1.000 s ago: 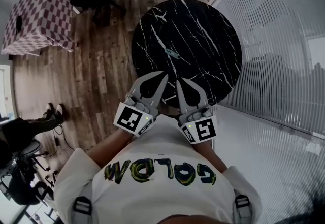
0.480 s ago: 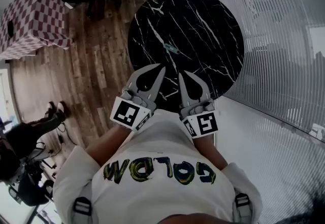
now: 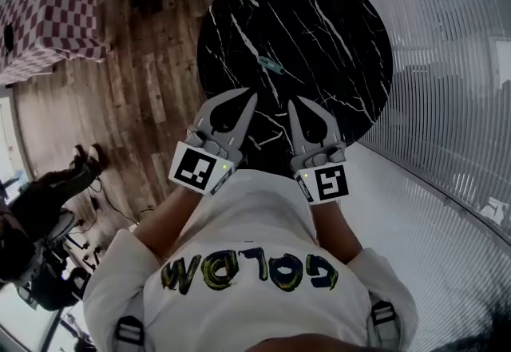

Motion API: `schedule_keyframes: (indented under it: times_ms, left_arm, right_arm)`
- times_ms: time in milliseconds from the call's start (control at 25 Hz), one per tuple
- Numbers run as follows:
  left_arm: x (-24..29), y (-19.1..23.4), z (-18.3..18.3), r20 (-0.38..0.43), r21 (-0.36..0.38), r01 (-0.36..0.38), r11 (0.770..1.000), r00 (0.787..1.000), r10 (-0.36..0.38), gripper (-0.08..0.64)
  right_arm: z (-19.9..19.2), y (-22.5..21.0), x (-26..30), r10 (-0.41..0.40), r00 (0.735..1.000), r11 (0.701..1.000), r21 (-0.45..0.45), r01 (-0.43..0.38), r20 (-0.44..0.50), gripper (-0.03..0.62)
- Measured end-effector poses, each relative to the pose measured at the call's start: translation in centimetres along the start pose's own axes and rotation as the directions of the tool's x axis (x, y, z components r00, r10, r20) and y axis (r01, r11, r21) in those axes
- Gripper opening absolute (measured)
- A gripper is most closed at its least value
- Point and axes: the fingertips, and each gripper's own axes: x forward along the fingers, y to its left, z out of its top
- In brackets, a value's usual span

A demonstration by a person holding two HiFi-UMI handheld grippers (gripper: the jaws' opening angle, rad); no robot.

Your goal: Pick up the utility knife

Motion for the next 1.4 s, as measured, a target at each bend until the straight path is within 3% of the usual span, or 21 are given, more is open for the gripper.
schedule_keyframes:
  times_ms: [360, 560, 840, 1120, 1400]
  left_arm:
    - [3.5, 2.9, -4.7, -0.047, 0.009, 0.008, 1.000, 0.999, -0.007, 0.005]
    - [5.2, 4.5, -7.9, -0.086, 0.004, -0.007, 1.000, 0.996, 0.007, 0.005]
    - [8.1, 7.5, -12.2, -0.126, 0.020, -0.010, 1.000, 0.992, 0.013, 0.005]
    - [10.3, 9.4, -16.2, -0.160, 0.039, 0.006, 0.999, 0.987, 0.000, 0.005]
    - [12.0, 11.2, -20.4, -0.167, 0.005, 0.012, 1.000, 0.986, -0.011, 0.004]
  right_arm:
    - [-4.8, -1.4, 4.7, 0.095, 0.988, 0.986, -0.125, -0.110, -0.119, 0.025]
    - [-9.1, -2.4, 6.4, 0.129, 0.957, 0.968, -0.179, -0.178, -0.259, 0.041]
    - [-15.5, -4.3, 9.7, 0.150, 0.905, 0.954, -0.183, -0.239, -0.399, 0.063]
    - [-21.5, -5.9, 12.6, 0.185, 0.831, 0.932, -0.175, -0.318, -0.525, 0.092]
    - [-27.7, -7.1, 14.7, 0.191, 0.743, 0.927, -0.130, -0.351, -0.641, 0.141]
